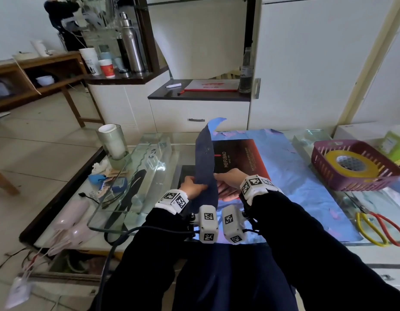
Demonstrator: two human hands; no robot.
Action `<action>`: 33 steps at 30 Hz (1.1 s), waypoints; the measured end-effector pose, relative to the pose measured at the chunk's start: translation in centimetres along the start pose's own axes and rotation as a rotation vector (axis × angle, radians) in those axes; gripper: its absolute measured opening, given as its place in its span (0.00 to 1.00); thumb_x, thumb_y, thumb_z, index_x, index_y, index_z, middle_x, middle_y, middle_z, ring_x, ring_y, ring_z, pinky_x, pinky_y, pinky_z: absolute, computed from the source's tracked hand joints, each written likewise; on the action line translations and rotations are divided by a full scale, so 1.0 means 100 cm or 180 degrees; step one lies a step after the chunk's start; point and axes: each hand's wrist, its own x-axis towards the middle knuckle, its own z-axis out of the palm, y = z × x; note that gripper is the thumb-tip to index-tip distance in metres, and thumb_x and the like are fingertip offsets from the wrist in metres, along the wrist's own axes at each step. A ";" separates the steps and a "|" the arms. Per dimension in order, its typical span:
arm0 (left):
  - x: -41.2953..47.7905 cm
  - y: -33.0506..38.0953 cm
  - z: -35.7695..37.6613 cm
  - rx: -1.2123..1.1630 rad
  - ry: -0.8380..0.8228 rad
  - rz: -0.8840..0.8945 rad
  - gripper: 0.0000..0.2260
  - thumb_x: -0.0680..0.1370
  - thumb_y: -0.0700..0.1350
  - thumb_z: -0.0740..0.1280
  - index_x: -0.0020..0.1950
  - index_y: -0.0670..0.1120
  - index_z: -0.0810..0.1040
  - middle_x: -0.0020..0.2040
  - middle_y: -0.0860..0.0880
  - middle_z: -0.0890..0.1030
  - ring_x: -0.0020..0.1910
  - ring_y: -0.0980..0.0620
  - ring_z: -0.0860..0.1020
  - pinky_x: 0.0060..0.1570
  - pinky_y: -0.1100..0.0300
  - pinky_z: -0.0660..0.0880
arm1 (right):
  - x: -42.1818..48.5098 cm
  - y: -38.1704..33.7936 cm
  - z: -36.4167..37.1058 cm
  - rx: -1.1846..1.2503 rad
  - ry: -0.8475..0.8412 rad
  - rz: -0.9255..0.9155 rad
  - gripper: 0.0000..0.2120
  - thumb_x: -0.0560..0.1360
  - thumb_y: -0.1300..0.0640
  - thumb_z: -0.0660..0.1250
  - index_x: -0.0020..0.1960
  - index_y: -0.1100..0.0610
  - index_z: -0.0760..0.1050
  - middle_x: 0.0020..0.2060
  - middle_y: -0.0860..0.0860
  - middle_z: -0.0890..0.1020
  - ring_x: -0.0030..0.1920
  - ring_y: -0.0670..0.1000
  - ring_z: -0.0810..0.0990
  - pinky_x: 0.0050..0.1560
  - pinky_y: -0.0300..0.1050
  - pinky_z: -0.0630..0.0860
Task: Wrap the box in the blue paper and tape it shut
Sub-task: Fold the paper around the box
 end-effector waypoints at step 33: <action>-0.022 0.014 0.030 -0.0505 -0.0868 -0.0724 0.21 0.81 0.56 0.53 0.46 0.40 0.73 0.37 0.43 0.76 0.35 0.47 0.75 0.37 0.62 0.71 | 0.016 0.001 -0.034 0.0529 0.0343 -0.0375 0.16 0.74 0.63 0.68 0.59 0.70 0.72 0.51 0.62 0.79 0.48 0.61 0.80 0.56 0.56 0.77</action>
